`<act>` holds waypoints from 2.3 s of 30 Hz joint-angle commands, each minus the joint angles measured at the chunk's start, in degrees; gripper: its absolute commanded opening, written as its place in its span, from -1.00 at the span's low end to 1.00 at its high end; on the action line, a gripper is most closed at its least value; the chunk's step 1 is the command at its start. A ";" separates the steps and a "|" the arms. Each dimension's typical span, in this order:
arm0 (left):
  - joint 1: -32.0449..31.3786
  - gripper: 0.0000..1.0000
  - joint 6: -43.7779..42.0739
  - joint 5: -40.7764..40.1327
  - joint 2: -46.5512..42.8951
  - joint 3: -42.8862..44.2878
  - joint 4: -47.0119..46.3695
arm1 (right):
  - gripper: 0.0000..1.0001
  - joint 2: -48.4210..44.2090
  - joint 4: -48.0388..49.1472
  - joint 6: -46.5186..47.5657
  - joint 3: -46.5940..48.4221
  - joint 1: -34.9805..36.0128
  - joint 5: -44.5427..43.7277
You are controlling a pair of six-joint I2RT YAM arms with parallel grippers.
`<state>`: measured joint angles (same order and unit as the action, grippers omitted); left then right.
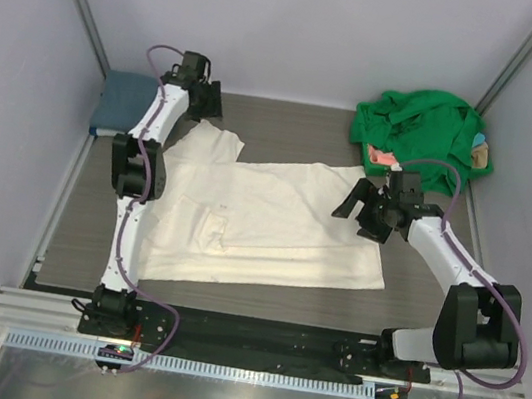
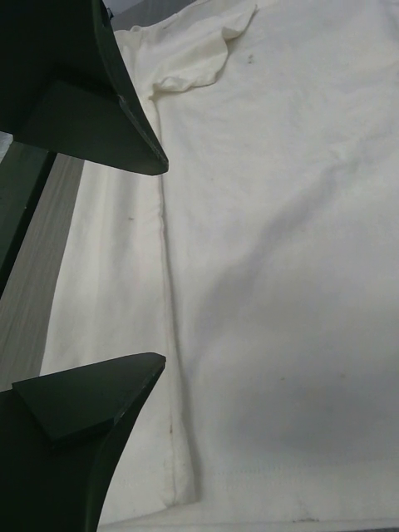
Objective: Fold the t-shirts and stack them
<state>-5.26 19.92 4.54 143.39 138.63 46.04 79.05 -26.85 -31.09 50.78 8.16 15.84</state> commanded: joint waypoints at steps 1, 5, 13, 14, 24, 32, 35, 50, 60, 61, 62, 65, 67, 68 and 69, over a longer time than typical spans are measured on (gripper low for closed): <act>-0.89 0.28 -1.55 -1.46 1.61 4.01 -0.07 | 0.89 -2.93 2.50 1.38 -0.34 0.71 1.39; -1.42 0.24 -1.47 -3.12 4.34 4.72 -0.43 | 0.89 -1.97 2.59 1.65 -0.34 0.89 1.92; -1.42 0.19 -3.13 -8.84 1.28 -0.46 -5.70 | 0.88 0.67 3.47 2.09 -0.51 1.50 2.09; -1.42 0.18 -3.57 -9.02 0.75 -0.90 -6.31 | 0.87 1.28 3.56 2.09 -0.51 1.42 2.01; -1.34 0.25 -5.95 -9.28 5.93 3.85 -4.55 | 0.87 2.43 3.65 2.18 0.28 1.59 1.66; -1.34 0.26 -5.86 -9.90 9.27 8.06 -2.80 | 0.87 3.31 3.91 2.61 -0.33 1.59 1.13; -1.34 0.25 -5.77 -8.93 9.45 8.15 -1.49 | 0.87 3.48 3.82 2.61 -0.42 1.59 1.04; -0.46 -0.73 -1.55 -5.42 10.77 8.77 3.09 | 0.87 4.19 4.18 2.79 -0.77 1.59 -0.28; -0.72 -0.92 4.24 -2.43 -6.43 -5.64 1.07 | 0.81 7.96 5.49 -2.83 15.53 1.77 -7.82; -0.81 -0.93 5.12 -2.34 -7.68 -6.26 2.02 | 0.76 10.66 5.15 -2.31 17.92 1.68 -10.36; -0.89 -0.93 5.39 -1.47 -8.82 -6.87 2.56 | 0.74 11.82 4.79 -1.78 20.21 1.59 -11.78; -1.07 -0.94 5.92 -0.67 -12.69 -10.21 4.49 | 0.70 16.91 3.39 -0.46 27.51 1.68 -18.98; -1.25 -0.95 6.27 -0.58 -15.59 -13.90 5.11 | 0.62 19.55 3.38 0.33 30.68 1.68 -23.02; -1.42 -0.96 6.53 -0.41 -16.73 -15.13 5.20 | 0.57 22.87 3.47 0.94 31.56 1.68 -24.09; -1.68 -0.96 6.53 0.29 -17.61 -17.75 5.37 | 0.50 24.39 3.39 1.73 33.31 1.68 -25.05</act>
<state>-6.31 25.21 2.26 130.54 124.64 49.56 98.70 -22.94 -31.29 80.86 9.61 -1.28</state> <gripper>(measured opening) 0.026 0.769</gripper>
